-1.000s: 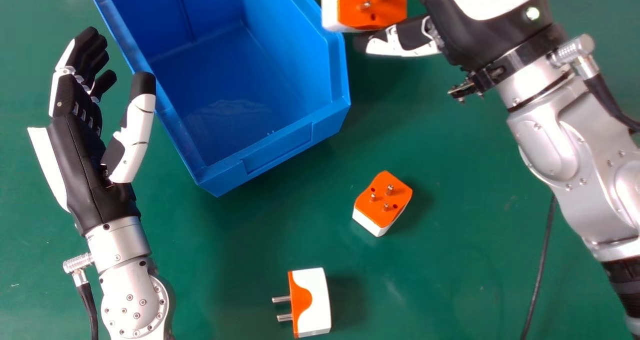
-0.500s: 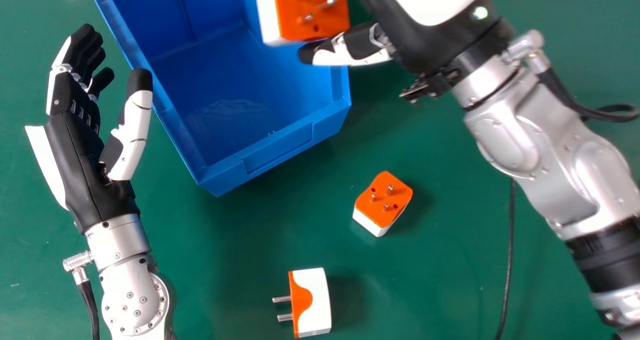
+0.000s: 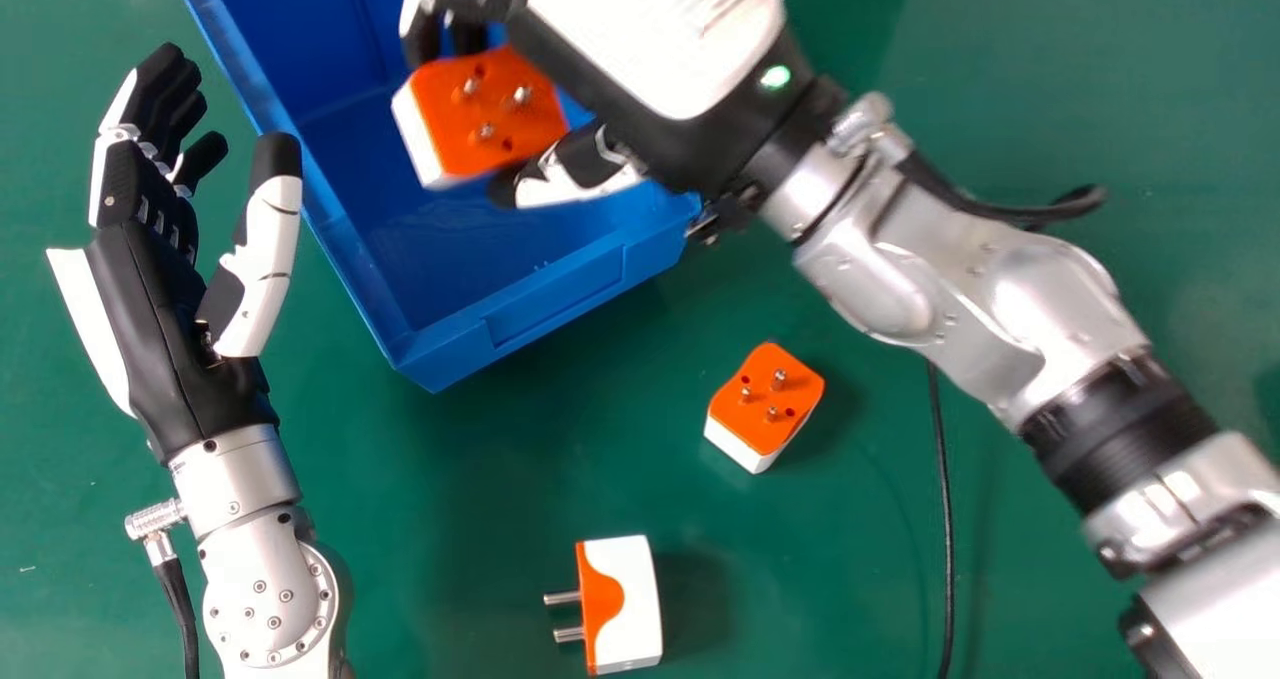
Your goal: Pick all objects and put in blue box
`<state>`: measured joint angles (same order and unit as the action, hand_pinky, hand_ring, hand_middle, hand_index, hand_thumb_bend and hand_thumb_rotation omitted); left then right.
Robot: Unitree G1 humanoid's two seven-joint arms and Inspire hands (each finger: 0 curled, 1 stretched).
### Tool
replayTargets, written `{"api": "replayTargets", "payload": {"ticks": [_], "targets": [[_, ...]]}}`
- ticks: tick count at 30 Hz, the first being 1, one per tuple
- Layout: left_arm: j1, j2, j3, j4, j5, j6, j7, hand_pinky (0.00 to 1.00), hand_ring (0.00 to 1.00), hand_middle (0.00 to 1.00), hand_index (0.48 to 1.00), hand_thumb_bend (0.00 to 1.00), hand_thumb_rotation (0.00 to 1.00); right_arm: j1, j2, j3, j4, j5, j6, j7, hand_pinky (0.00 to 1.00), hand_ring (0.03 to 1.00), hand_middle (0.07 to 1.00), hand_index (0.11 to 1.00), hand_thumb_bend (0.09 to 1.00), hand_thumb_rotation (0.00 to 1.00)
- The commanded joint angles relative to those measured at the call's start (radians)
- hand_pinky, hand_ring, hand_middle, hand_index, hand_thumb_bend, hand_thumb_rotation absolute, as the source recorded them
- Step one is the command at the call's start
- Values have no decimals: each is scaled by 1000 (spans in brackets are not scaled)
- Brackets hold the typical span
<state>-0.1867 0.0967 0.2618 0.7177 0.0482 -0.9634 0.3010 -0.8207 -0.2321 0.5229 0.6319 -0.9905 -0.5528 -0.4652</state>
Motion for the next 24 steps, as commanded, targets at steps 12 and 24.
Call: {"api": "replayTargets", "payload": {"ticks": [12, 24], "targets": [[-2, 13, 3, -2, 3, -21, -6, 792, 839, 831, 795, 648, 444, -176, 95, 121, 354, -36, 37, -183, 303, 424, 514, 509, 502, 0], [-2, 18, 5, 2, 5, -24, -3, 795, 842, 831, 795, 657, 456, -177, 82, 147, 369, -26, 52, -189, 302, 436, 501, 536, 496, 0]]}}
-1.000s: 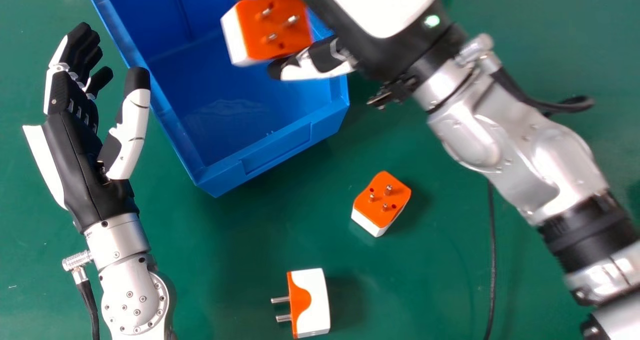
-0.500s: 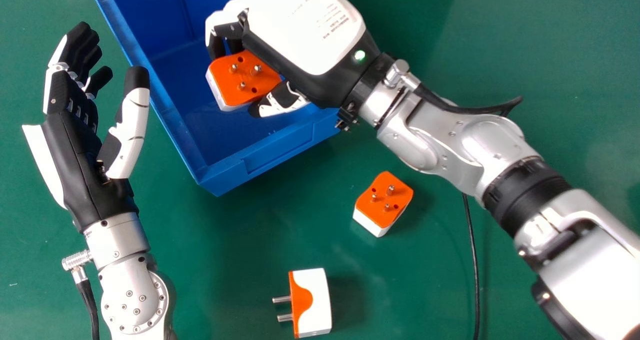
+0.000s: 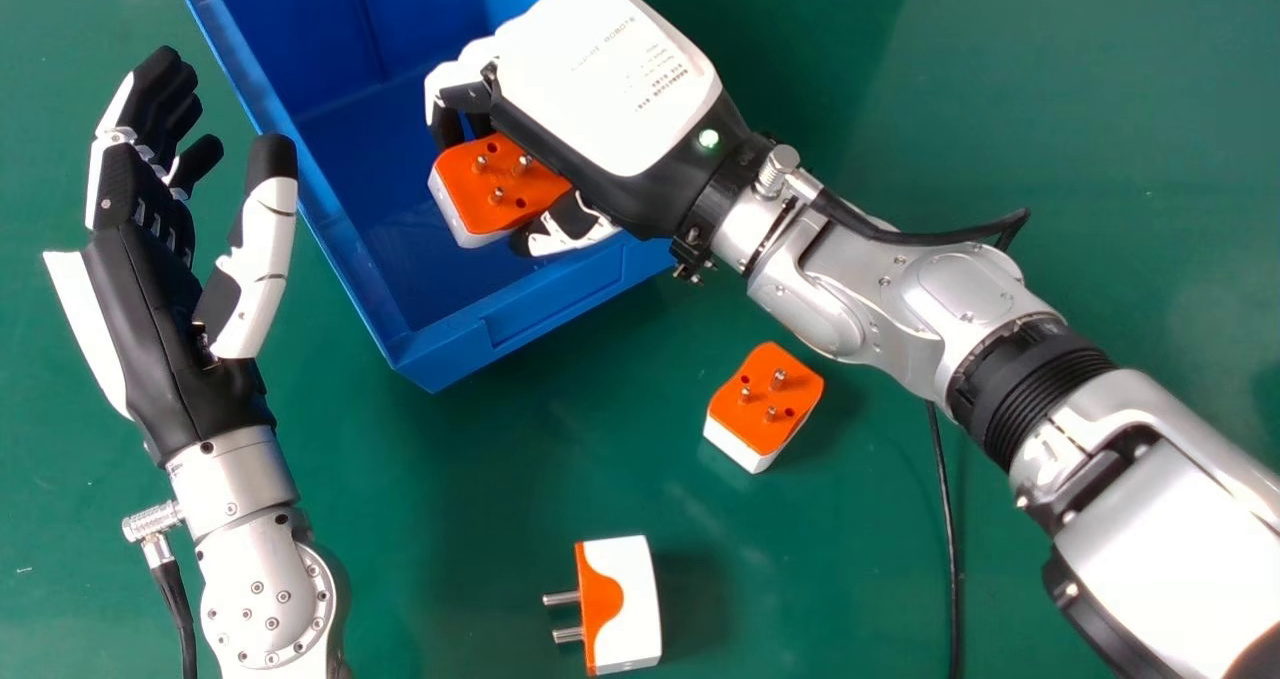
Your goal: Pick all objects and put in blue box
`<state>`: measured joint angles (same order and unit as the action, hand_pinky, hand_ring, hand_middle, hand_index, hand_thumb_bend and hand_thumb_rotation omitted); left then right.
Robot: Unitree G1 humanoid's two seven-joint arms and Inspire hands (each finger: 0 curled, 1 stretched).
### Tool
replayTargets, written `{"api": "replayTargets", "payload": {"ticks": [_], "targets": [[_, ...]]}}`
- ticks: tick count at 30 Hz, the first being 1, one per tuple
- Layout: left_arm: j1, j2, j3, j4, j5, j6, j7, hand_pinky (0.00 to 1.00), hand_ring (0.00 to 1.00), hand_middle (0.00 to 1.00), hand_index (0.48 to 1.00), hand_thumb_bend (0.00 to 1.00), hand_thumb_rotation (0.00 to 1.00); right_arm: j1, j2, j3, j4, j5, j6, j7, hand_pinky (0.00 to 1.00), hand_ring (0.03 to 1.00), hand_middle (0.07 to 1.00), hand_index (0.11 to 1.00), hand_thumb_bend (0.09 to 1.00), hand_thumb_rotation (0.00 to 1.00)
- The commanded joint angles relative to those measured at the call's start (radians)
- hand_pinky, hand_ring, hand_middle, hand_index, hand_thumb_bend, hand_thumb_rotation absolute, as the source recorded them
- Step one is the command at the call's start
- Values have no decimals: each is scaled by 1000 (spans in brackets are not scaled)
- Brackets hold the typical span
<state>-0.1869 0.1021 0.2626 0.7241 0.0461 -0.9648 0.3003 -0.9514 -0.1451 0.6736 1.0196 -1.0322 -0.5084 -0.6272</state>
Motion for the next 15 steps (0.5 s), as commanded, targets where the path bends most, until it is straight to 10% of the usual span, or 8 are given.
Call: {"api": "replayTargets", "payload": {"ticks": [1, 10, 15], "targets": [[-3, 13, 4, -3, 4, -25, -5, 795, 841, 831, 795, 657, 458, -46, -8, -4, -24, 16, 11, -21, 302, 437, 499, 538, 495, 0], [2, 14, 3, -9, 4, -18, -7, 792, 839, 830, 795, 656, 456, -26, -38, 21, -112, -29, 127, 32, 305, 438, 510, 534, 494, 0], [3, 11, 1, -12, 5, -15, -6, 794, 839, 831, 794, 656, 453, 5, -43, 28, -179, -40, 207, 63, 586, 709, 768, 754, 720, 203]]}}
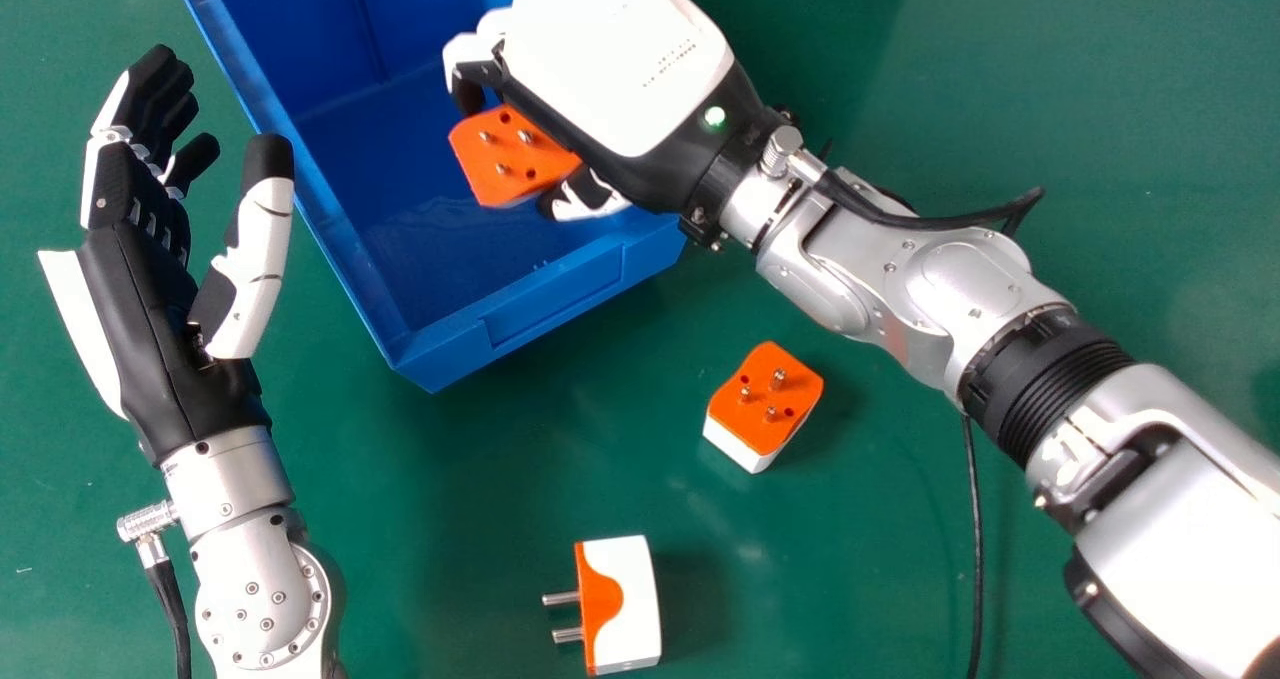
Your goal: Pick all objects and put in blue box
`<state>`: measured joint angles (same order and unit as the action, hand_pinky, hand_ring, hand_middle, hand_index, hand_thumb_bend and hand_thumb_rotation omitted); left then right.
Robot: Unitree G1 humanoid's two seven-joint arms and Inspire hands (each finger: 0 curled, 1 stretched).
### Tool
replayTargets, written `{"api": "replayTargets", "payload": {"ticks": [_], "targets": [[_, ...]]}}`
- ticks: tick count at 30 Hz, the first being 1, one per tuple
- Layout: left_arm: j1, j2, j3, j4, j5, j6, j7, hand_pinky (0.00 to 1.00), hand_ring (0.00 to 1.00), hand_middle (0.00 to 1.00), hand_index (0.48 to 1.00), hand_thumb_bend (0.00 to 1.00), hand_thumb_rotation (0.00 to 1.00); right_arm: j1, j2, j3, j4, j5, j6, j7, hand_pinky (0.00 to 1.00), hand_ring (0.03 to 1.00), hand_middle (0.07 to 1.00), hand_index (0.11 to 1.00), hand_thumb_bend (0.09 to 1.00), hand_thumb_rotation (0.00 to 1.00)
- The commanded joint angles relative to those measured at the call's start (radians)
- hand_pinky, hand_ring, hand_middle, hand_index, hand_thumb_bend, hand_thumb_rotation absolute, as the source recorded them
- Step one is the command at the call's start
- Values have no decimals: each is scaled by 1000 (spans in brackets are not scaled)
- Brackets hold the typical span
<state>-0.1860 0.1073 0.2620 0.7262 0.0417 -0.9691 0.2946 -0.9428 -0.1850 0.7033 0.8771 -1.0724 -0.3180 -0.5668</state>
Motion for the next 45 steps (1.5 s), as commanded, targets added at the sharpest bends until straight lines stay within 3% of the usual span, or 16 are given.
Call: {"api": "replayTargets", "payload": {"ticks": [1, 5, 9, 14, 17, 22, 29, 34, 37, 42, 45], "targets": [[2, 5, 2, -13, 7, -12, -1, 794, 839, 830, 794, 657, 451, 1, -3, -2, -45, 2, 27, 5, 710, 814, 851, 841, 792, 304], [1, 9, 3, -9, 8, -15, -3, 793, 838, 830, 794, 658, 454, 14, -10, -6, -83, 11, 48, 23, 840, 905, 924, 919, 859, 411], [2, 8, 3, -9, 1, -15, -9, 795, 839, 830, 795, 660, 460, 25, -15, -13, -116, 17, 52, 19, 948, 969, 976, 974, 916, 524], [4, 8, 4, -10, 8, -15, -5, 797, 841, 831, 795, 662, 459, 39, -23, -21, -161, 18, 64, 20, 983, 990, 992, 992, 938, 583], [8, 6, 3, -12, 5, -20, -9, 793, 840, 831, 795, 663, 463, 65, -40, -42, -223, 36, 65, 30, 994, 996, 997, 997, 943, 617], [22, 0, 2, -25, 10, -23, -6, 792, 838, 830, 796, 663, 465, 179, -83, -117, -415, 93, 57, 38, 997, 998, 999, 999, 950, 635], [44, 5, 3, -36, 9, -26, -10, 798, 838, 828, 794, 668, 468, 517, -137, -289, -832, 240, 89, 133, 1000, 1000, 1000, 1000, 964, 661], [55, 2, -1, -53, -5, -18, -24, 801, 834, 825, 791, 674, 470, 756, -196, -393, -1078, 404, 91, 320, 983, 997, 1000, 1000, 953, 658], [59, 4, -3, -60, 1, -10, -26, 802, 834, 825, 791, 678, 471, 880, -256, -454, -1208, 540, 130, 506, 948, 977, 988, 998, 931, 615], [56, -2, -6, -69, 11, 9, -22, 804, 834, 826, 792, 681, 475, 969, -397, -511, -1401, 645, 345, 895, 896, 936, 959, 957, 876, 523], [50, -7, -8, -68, 14, 8, -21, 807, 836, 826, 793, 683, 476, 964, -437, -499, -1471, 605, 490, 1048, 873, 924, 950, 929, 842, 424]]}}
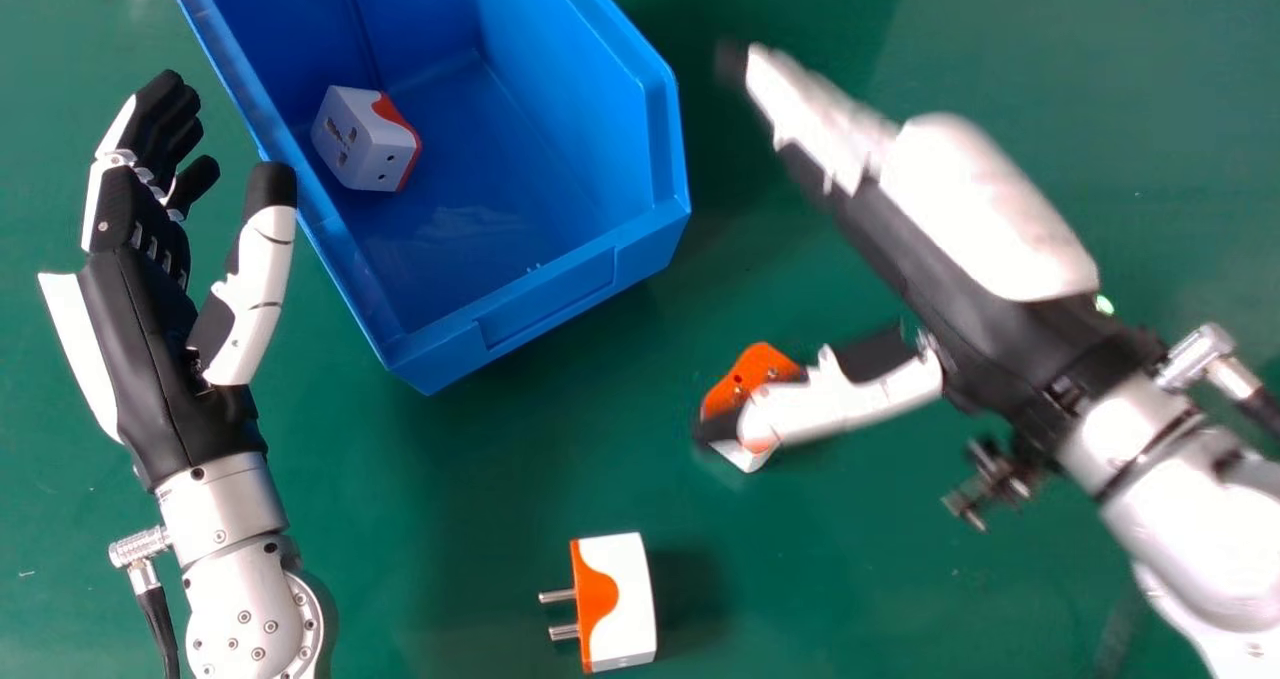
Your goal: Pick all objects and put in blue box
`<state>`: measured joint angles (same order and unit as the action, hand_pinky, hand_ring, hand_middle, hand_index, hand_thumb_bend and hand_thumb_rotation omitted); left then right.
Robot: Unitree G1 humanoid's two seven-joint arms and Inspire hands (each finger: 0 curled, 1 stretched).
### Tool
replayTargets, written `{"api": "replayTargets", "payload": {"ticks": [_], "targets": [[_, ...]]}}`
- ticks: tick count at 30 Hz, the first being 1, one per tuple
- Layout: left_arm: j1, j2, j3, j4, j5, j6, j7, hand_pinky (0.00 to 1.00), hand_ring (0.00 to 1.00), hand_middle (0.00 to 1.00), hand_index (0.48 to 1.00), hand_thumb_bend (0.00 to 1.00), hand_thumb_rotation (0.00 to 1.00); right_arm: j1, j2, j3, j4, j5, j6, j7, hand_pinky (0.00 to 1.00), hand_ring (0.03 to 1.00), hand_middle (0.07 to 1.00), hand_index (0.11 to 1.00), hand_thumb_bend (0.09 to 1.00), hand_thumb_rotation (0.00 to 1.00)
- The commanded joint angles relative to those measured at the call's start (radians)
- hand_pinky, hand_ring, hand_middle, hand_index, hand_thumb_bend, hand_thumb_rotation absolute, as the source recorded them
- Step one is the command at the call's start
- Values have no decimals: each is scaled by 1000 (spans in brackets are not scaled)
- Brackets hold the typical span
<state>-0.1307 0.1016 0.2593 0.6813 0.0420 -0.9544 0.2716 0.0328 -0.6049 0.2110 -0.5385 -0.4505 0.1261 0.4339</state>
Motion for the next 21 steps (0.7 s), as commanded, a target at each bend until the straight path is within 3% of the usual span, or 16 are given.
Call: {"api": "replayTargets", "payload": {"ticks": [1, 5, 9, 17, 21], "targets": [[-6, -2, -6, -23, 12, -6, 1, 807, 836, 826, 793, 683, 476, -18, -27, 5, -72, -51, 83, 85, 873, 924, 950, 929, 842, 424], [-6, 0, -1, -20, 23, -10, 10, 806, 834, 825, 793, 681, 474, -50, -30, 62, -107, -187, 215, 204, 852, 909, 932, 909, 835, 352], [-4, -2, 1, -24, 24, -10, 10, 803, 830, 821, 790, 680, 476, -89, 6, 124, -118, -304, 321, 296, 857, 904, 929, 907, 831, 351], [-2, -3, -2, -37, 15, -5, 3, 796, 827, 821, 791, 682, 481, -139, 77, 208, -73, -403, 339, 340, 855, 900, 930, 908, 836, 350], [-1, -2, 1, -39, 20, -1, 8, 797, 828, 822, 792, 679, 480, -165, 117, 249, -50, -454, 350, 363, 873, 900, 930, 907, 838, 347]]}}
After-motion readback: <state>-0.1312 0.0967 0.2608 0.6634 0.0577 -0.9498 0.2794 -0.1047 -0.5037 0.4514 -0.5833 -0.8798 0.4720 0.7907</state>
